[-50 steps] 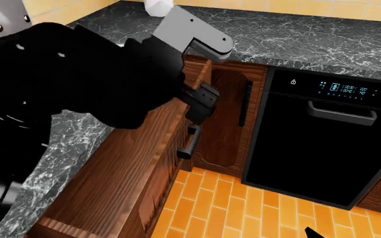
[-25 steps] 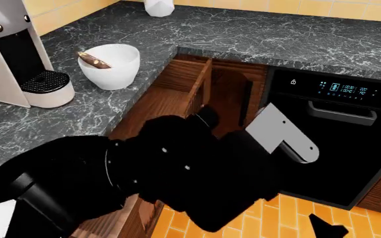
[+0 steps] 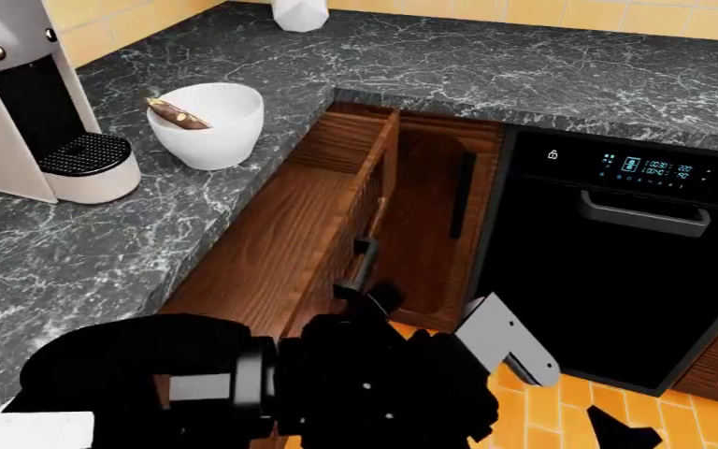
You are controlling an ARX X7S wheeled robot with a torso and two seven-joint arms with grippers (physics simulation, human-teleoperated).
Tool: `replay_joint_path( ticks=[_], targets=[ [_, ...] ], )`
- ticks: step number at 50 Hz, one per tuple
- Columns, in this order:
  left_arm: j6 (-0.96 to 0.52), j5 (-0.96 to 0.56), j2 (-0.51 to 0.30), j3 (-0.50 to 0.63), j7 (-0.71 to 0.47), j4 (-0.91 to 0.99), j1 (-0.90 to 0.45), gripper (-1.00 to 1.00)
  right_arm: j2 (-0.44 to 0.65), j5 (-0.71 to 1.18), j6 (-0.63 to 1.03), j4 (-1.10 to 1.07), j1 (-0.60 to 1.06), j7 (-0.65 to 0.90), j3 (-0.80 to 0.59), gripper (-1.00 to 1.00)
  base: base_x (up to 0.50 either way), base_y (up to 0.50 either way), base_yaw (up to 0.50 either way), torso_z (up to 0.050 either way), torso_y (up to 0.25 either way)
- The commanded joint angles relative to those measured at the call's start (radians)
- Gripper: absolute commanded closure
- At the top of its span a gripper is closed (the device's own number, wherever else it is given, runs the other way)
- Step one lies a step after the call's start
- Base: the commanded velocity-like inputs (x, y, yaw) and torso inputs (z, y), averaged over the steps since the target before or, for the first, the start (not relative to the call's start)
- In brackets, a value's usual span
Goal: Place the bar in the bowl and close the drawer.
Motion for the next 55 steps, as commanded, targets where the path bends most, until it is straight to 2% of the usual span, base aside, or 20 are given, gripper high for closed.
replay_joint_path(
  ticks=[1,14,37,55],
  targets=[
    [-0.04,0.087,0.003,0.026,0.018,-0.076,0.115,-1.0,-0.002,0.01,0.001,0.009,-0.021,-0.019,0.006,-1.0,0.0,0.0,0.0,0.0,0.0],
    [-0.14,0.236,0.003,0.017,0.094,-0.148,0.23,-1.0,-0.008,0.013,-0.008,0.015,-0.039,-0.032,0.012,-1.0,0.0,0.0,0.0,0.0,0.0],
    [-0.195,0.426,0.003,0.006,0.205,-0.295,0.371,-1.0,-0.028,0.018,0.0,0.051,-0.055,-0.051,0.019,-1.0,0.0,0.0,0.0,0.0,0.0],
    [-0.19,0.465,0.003,0.001,0.279,-0.44,0.403,-1.0,-0.023,0.015,-0.007,0.041,-0.066,-0.052,0.026,-1.0,0.0,0.0,0.0,0.0,0.0]
  ],
)
